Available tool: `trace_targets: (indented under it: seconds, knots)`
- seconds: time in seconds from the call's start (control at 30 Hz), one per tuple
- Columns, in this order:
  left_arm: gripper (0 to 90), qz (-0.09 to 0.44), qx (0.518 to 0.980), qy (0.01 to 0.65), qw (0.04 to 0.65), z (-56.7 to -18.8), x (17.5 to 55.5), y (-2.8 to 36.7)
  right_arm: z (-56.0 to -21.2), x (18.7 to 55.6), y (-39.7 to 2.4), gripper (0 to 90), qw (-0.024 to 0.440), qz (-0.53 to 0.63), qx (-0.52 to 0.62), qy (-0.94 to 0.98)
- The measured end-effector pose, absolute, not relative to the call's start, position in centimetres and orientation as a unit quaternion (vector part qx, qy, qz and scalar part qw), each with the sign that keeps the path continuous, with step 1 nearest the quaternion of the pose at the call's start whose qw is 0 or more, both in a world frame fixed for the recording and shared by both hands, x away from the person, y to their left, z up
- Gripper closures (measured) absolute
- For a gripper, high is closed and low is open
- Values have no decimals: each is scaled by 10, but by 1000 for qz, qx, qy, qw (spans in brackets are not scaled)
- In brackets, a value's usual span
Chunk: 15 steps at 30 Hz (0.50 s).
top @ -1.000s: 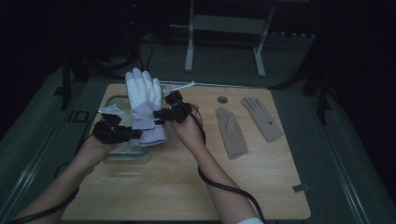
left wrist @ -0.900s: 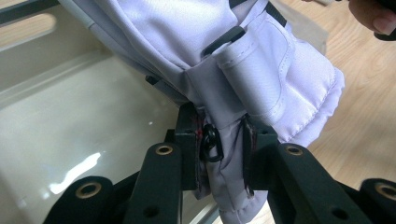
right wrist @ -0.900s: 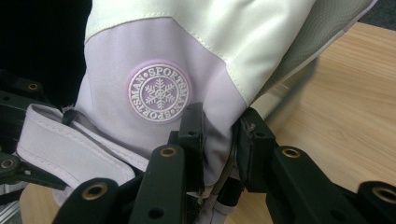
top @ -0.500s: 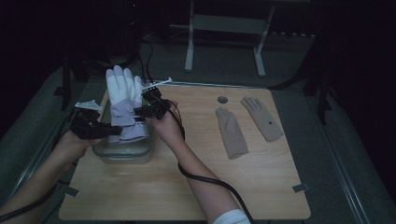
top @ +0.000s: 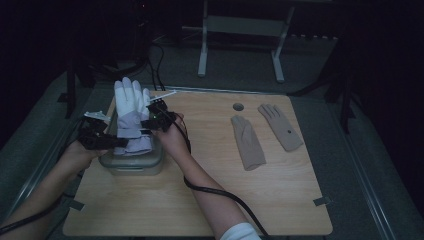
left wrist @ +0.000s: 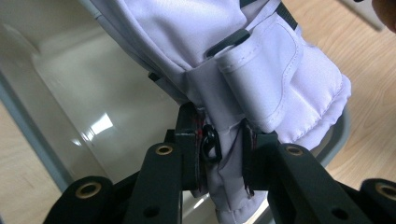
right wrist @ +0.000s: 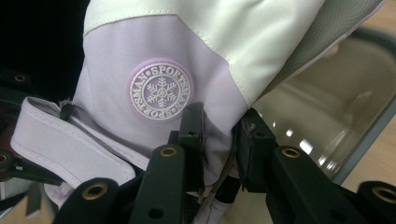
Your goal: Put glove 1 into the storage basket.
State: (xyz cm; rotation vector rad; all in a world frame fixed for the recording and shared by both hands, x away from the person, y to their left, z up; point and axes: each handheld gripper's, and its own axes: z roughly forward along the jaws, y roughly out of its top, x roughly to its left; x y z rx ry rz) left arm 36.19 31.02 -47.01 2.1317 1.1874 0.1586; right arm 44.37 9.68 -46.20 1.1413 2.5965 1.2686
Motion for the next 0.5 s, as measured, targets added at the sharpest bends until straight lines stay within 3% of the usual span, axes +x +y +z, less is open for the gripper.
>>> trace_targets:
  seconds: [0.23, 0.5]
  knots:
    - [725, 38, 833, 461, 304, -491, 363, 307, -491, 441, 98, 742, 1, 380, 375, 845]
    - [713, 25, 835, 468, 288, -500, 363, 303, -498, 437, 100, 740, 0, 350, 380, 856]
